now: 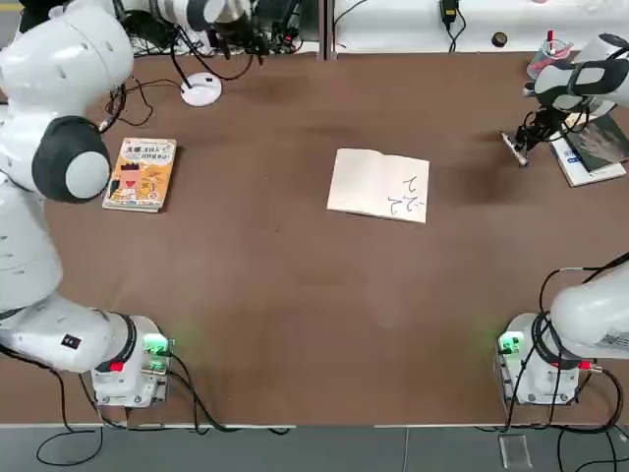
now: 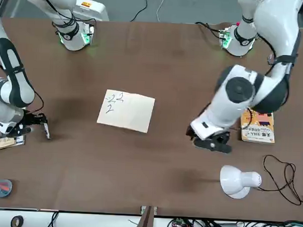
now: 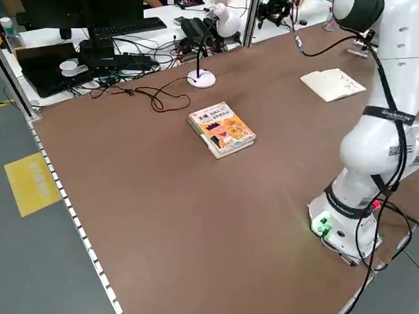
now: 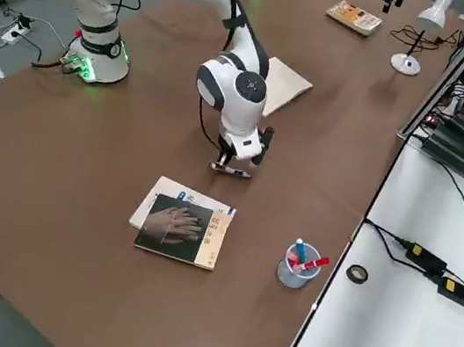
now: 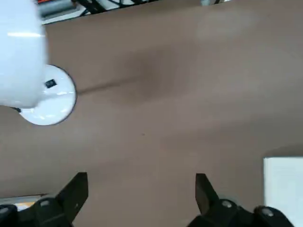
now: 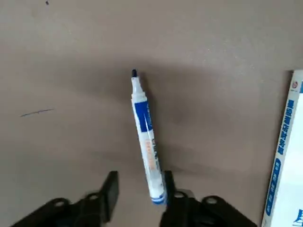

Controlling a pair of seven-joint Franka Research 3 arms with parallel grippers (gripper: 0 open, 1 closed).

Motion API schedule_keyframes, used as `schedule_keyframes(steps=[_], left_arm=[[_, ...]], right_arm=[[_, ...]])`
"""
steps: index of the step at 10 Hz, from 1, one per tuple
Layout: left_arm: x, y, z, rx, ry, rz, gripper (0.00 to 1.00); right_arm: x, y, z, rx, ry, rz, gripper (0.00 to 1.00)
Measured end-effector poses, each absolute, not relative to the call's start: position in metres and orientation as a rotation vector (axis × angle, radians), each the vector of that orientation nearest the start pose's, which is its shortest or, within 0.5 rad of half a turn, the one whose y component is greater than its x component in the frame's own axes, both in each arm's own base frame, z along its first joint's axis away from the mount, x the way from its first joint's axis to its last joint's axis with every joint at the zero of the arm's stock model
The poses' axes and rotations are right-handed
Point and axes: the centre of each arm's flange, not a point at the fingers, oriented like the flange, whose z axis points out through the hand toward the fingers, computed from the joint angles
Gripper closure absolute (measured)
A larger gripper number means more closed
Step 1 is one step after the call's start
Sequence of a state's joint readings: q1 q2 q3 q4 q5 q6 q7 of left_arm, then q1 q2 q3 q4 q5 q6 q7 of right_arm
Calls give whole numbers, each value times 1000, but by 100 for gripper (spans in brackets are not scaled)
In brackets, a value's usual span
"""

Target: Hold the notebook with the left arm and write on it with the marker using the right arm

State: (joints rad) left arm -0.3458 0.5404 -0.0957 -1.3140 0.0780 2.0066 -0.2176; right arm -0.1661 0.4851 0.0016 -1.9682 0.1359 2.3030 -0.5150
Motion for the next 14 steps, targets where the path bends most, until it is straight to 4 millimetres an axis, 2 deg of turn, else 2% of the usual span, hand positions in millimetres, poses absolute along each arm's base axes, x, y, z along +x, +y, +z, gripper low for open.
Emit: schedule_keyframes(steps=[2,3,5,7,9,10,14], left_arm=[[673,-262,451,-3125,403,-215,0],[674,-249,456,-3119,412,-205,0],[674,-227,468,-3108,434,-195,0],[671,-209,476,-3110,445,-160,0],[664,-193,485,-3115,447,-106,0],[660,-186,491,-3112,444,-80,0],[639,-154,513,-3099,449,-27,0]], right_arm=[[591,-96,211,-2974,-378,165,26],[591,-96,211,-2974,-380,165,21],[592,-96,213,-2975,-382,160,19],[599,-90,224,-2978,-400,136,15],[615,-70,255,-2990,-385,90,9],[622,-55,276,-2998,-357,69,1],[633,7,358,-3023,-188,21,0]])
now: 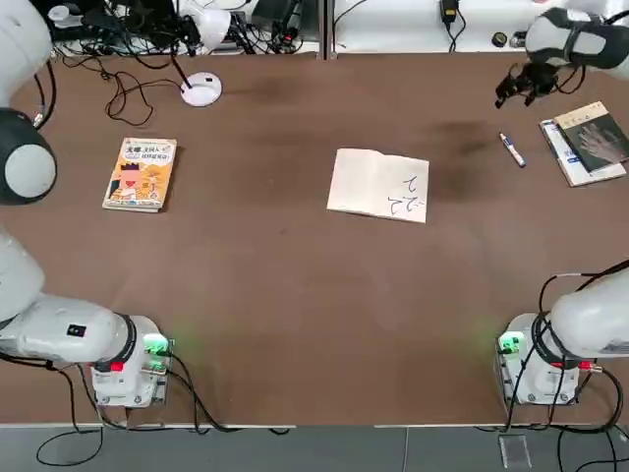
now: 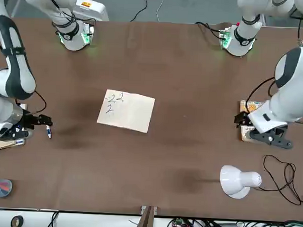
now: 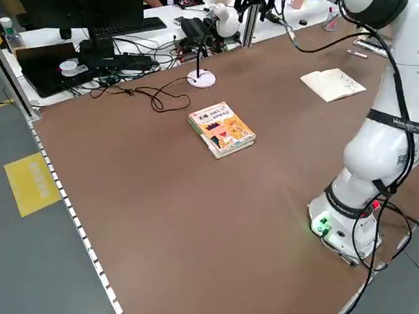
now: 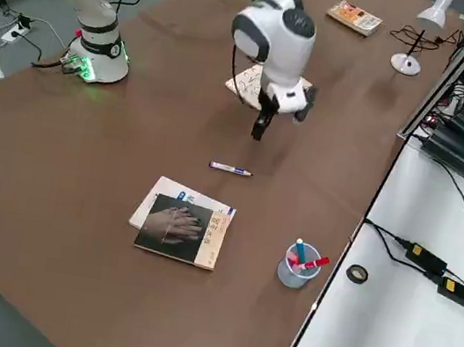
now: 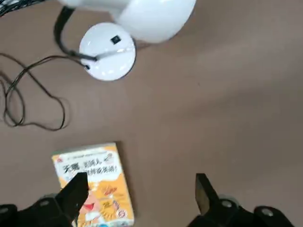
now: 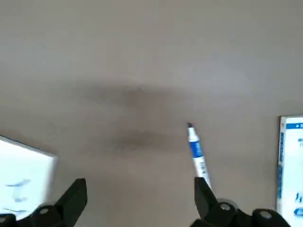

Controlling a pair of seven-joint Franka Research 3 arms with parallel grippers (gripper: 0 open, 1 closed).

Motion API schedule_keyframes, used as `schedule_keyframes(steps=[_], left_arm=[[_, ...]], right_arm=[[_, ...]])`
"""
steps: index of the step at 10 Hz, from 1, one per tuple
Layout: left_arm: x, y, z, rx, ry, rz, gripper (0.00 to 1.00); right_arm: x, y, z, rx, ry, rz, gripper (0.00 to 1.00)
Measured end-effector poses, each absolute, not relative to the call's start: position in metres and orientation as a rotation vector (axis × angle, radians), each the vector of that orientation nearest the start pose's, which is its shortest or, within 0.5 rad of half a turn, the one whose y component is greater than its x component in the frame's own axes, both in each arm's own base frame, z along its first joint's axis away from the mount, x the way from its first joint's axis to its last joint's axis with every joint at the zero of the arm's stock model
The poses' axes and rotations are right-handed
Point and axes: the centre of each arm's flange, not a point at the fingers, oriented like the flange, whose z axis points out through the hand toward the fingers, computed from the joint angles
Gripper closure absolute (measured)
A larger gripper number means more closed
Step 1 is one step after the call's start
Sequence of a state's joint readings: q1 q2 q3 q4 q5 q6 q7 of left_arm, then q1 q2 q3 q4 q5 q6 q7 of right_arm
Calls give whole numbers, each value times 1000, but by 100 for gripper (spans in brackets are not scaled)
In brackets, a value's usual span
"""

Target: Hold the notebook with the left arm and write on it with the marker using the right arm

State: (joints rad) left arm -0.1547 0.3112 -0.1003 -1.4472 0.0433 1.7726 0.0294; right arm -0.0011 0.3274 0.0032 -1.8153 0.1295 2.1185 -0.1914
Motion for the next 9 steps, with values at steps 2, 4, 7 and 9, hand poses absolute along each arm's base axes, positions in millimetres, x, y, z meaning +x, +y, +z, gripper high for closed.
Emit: schedule_keyframes(steps=[2,4,7,9], left_arm=[[624,-137,520,-3111,431,-12,0],[609,-121,528,-3119,406,-7,0],[579,-108,540,-3113,384,-5,0],[554,-101,548,-3106,372,-11,0]], right_arm=[[632,23,394,-3064,-129,25,0],[633,35,442,-3106,-93,50,0],[632,36,523,-3154,-92,43,0],[626,34,561,-3168,-76,46,0]])
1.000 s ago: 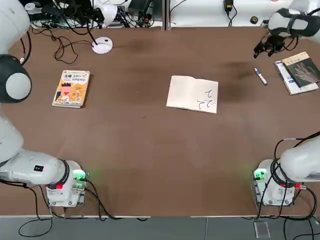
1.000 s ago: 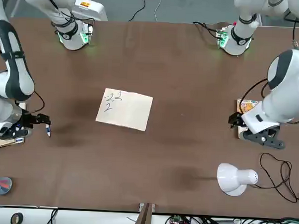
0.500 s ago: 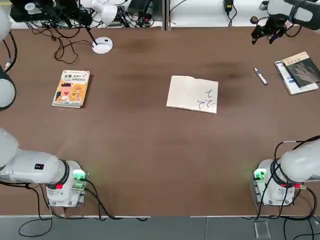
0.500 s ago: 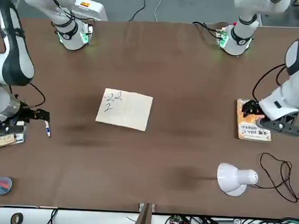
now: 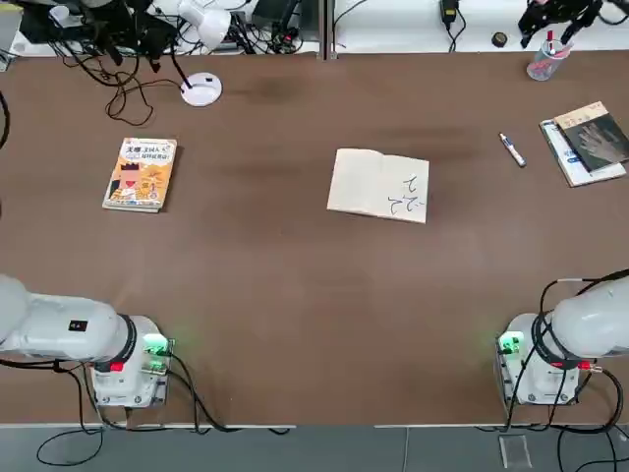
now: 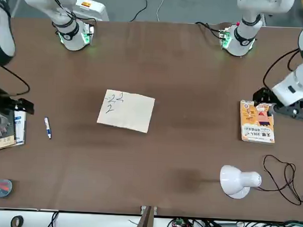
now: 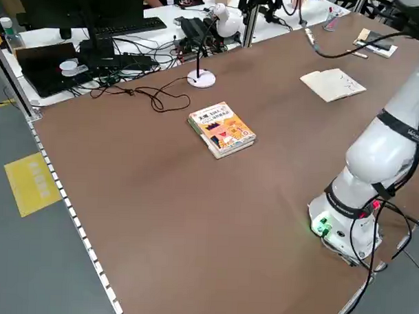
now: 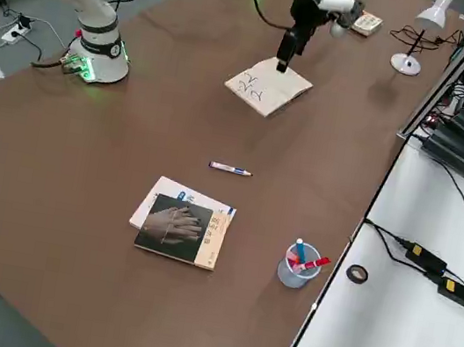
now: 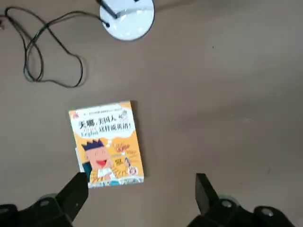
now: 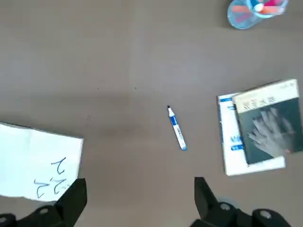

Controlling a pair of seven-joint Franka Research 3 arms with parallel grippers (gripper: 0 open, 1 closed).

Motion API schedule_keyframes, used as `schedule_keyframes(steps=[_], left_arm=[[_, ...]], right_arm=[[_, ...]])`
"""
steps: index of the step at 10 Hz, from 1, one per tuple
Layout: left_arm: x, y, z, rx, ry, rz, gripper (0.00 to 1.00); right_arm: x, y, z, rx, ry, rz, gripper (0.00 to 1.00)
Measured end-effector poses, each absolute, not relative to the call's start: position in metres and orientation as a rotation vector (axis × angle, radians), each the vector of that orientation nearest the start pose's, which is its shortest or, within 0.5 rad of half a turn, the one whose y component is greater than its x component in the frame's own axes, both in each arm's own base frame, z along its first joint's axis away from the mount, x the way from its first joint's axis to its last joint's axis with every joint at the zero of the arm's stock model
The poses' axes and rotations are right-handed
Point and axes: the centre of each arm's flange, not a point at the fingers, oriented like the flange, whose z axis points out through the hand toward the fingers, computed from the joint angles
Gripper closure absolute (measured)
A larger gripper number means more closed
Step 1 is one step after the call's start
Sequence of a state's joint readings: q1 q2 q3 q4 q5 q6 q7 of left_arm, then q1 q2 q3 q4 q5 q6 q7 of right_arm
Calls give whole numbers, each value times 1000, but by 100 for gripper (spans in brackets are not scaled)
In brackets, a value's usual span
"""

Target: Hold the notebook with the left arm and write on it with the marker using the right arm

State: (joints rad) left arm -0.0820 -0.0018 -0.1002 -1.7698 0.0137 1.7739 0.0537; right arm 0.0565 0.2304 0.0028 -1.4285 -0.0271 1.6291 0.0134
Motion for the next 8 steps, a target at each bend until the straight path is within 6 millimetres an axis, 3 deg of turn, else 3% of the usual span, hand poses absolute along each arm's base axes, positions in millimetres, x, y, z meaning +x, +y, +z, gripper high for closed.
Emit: schedule_keyframes(steps=[4,8], left_arm=[[504,-92,566,-3096,358,-50,0],[479,-83,585,-3092,338,-30,0]], right_arm=[[605,44,604,-3181,72,43,0],[589,44,633,-3204,124,-14,0]])
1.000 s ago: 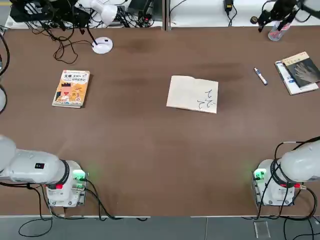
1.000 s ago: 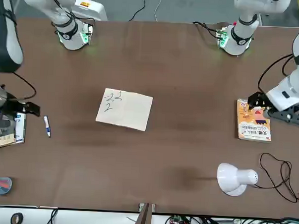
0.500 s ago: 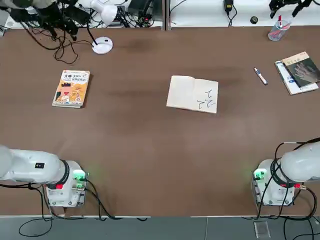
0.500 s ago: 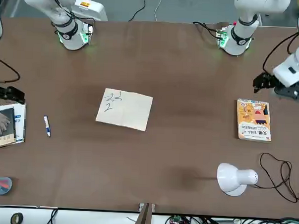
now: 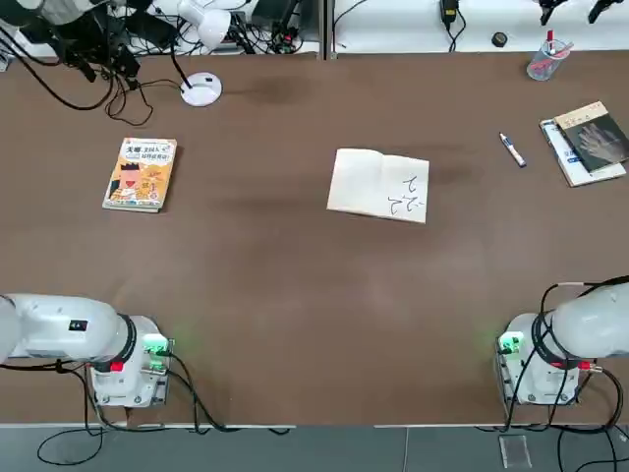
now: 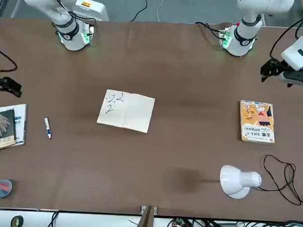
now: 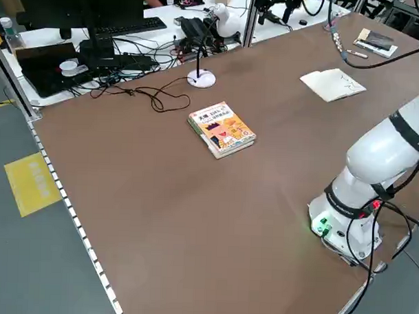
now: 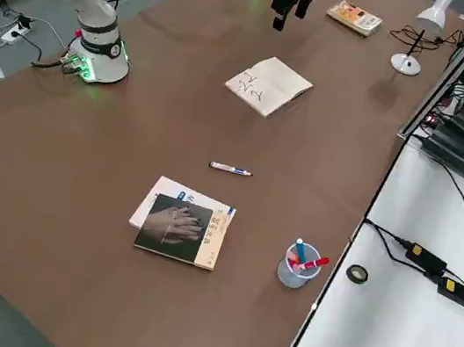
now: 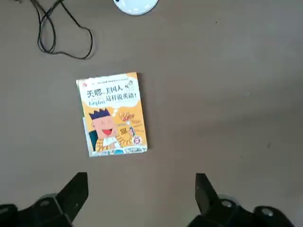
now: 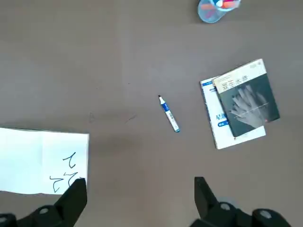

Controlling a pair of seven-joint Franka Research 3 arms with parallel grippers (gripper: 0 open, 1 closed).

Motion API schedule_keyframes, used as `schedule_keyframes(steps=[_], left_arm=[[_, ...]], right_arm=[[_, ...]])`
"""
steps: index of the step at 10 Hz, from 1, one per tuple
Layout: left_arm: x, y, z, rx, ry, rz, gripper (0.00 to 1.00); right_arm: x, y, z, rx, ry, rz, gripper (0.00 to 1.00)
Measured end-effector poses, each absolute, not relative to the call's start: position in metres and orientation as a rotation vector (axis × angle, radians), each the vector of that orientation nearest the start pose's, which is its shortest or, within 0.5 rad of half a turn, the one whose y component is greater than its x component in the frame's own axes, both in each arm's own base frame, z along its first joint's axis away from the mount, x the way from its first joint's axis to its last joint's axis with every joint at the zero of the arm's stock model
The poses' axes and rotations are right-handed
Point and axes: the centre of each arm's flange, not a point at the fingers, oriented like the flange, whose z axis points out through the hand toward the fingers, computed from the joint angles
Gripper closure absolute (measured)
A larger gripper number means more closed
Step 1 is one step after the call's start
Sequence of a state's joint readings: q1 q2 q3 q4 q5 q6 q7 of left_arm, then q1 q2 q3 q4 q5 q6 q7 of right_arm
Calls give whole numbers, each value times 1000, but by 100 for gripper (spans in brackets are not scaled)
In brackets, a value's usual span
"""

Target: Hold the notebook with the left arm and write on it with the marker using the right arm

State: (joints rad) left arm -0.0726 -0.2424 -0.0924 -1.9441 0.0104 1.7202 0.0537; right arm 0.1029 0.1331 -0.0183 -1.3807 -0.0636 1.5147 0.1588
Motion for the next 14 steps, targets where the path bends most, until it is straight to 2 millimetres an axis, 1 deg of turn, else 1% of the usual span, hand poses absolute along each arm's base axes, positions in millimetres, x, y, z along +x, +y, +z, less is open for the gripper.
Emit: schedule_keyframes(steps=[3,6,8,11,14], left_arm=[[470,-77,606,-3091,320,3,0],[464,-77,630,-3091,317,14,0],[464,-76,645,-3093,315,-25,0],[468,-69,661,-3097,286,-62,0],[477,-59,663,-3105,253,-13,0]], right_arm=[[583,39,642,-3205,140,-25,0],[583,37,642,-3205,145,-31,0],[585,37,641,-3203,146,-45,0],[590,39,632,-3199,141,-81,0],[598,40,610,-3194,136,-120,0]])
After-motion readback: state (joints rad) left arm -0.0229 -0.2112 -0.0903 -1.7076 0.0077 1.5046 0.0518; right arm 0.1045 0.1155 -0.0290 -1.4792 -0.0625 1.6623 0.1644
